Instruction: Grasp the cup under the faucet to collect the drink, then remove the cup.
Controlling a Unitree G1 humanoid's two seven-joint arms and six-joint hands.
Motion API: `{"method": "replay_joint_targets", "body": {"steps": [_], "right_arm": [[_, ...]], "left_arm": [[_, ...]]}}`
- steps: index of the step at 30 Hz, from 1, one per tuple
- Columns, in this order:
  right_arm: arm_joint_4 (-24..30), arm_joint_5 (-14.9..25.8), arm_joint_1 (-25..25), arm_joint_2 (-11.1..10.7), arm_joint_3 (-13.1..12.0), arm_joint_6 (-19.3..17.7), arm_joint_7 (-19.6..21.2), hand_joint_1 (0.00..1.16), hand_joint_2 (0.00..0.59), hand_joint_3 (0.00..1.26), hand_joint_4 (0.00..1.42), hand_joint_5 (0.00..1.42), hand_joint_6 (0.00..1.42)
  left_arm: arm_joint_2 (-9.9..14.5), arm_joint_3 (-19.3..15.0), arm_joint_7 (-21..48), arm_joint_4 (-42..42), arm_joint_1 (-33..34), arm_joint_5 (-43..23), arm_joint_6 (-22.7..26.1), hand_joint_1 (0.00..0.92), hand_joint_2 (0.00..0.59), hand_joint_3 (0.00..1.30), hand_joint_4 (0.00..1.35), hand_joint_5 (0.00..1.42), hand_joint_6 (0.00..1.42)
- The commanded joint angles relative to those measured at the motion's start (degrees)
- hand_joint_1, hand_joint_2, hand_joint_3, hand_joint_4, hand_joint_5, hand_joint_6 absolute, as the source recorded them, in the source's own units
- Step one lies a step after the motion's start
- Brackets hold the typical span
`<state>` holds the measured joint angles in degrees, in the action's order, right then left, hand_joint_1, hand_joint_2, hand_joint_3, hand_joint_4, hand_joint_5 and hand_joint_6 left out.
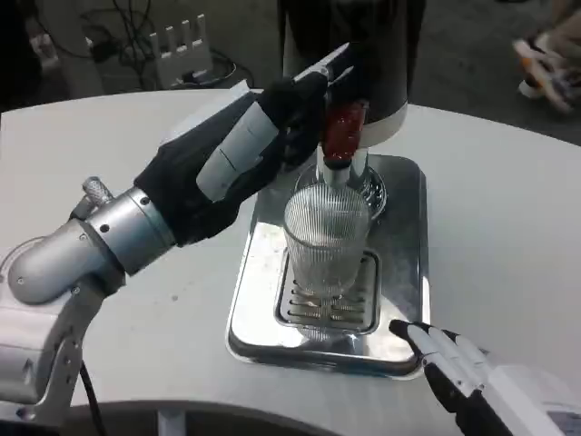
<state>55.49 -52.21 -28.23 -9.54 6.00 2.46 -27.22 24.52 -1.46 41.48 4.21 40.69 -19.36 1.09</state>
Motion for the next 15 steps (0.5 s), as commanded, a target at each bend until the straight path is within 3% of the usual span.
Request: {"method": "replay_joint_targets", "body": {"steps": [1, 15], "right_arm": [[-0.67, 0.36, 0.29, 0.17, 0.18, 0.41, 0.36, 0.44, 0.446, 0.03, 0.00, 0.00, 0.00], [-1.15, 0.12, 1.42, 0.26, 0.56, 0.91, 0.08, 0.44, 0.446, 0.03, 0.00, 0.00, 0.00]], "left_arm": [[-0.18, 0.68, 0.50, 1.19, 1.88, 1.91, -1.39, 0.000, 0.000, 0.00, 0.00, 0.00, 0.00], [1.33, 2.48, 1.86, -0.91, 1.11, 6.61, -4.57, 0.000, 0.000, 0.00, 0.00, 0.00, 0.00]]}}
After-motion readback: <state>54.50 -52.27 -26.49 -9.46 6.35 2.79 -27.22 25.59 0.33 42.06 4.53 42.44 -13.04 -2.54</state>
